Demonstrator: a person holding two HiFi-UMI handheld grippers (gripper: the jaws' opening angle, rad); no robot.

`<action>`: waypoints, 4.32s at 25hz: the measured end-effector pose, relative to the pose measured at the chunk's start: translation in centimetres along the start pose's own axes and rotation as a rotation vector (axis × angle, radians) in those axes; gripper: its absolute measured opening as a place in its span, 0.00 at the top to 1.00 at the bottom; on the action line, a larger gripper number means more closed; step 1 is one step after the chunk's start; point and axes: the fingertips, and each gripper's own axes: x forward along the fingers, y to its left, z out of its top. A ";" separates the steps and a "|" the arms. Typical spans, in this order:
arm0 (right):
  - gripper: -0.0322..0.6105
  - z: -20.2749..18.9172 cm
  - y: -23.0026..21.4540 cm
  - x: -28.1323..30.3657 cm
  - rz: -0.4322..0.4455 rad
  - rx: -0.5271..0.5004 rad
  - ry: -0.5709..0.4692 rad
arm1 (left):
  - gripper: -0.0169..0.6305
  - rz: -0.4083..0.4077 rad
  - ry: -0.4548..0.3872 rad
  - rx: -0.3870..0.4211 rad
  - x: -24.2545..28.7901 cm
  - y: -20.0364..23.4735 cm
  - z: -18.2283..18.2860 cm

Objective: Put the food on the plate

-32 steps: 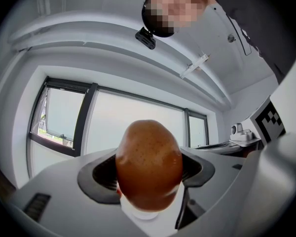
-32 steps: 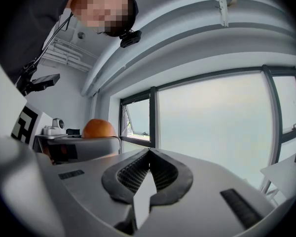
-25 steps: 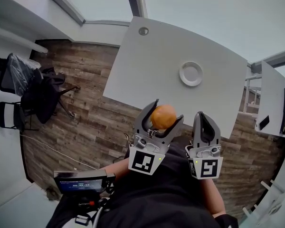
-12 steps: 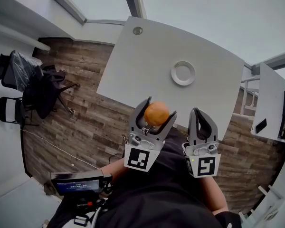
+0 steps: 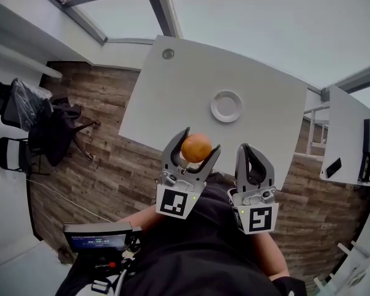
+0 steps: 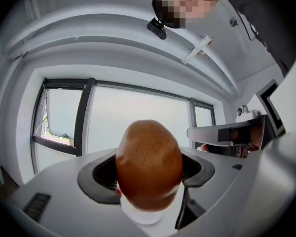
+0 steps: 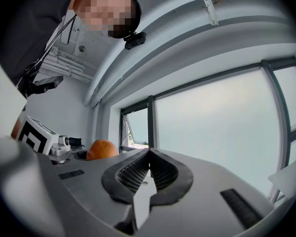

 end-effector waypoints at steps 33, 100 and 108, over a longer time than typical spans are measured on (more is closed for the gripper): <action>0.94 0.7 -2.5 -1.9 -0.084 -0.038 0.014 | 0.46 -0.033 0.155 -0.106 4.9 -1.1 -6.1; 0.94 -0.1 -4.4 0.3 -0.162 -0.070 0.056 | 0.46 -0.094 0.389 -0.086 15.2 0.7 -17.6; 0.94 -0.9 -4.5 -0.1 -0.164 -0.066 0.079 | 0.46 -0.110 0.436 -0.058 15.7 0.3 -19.9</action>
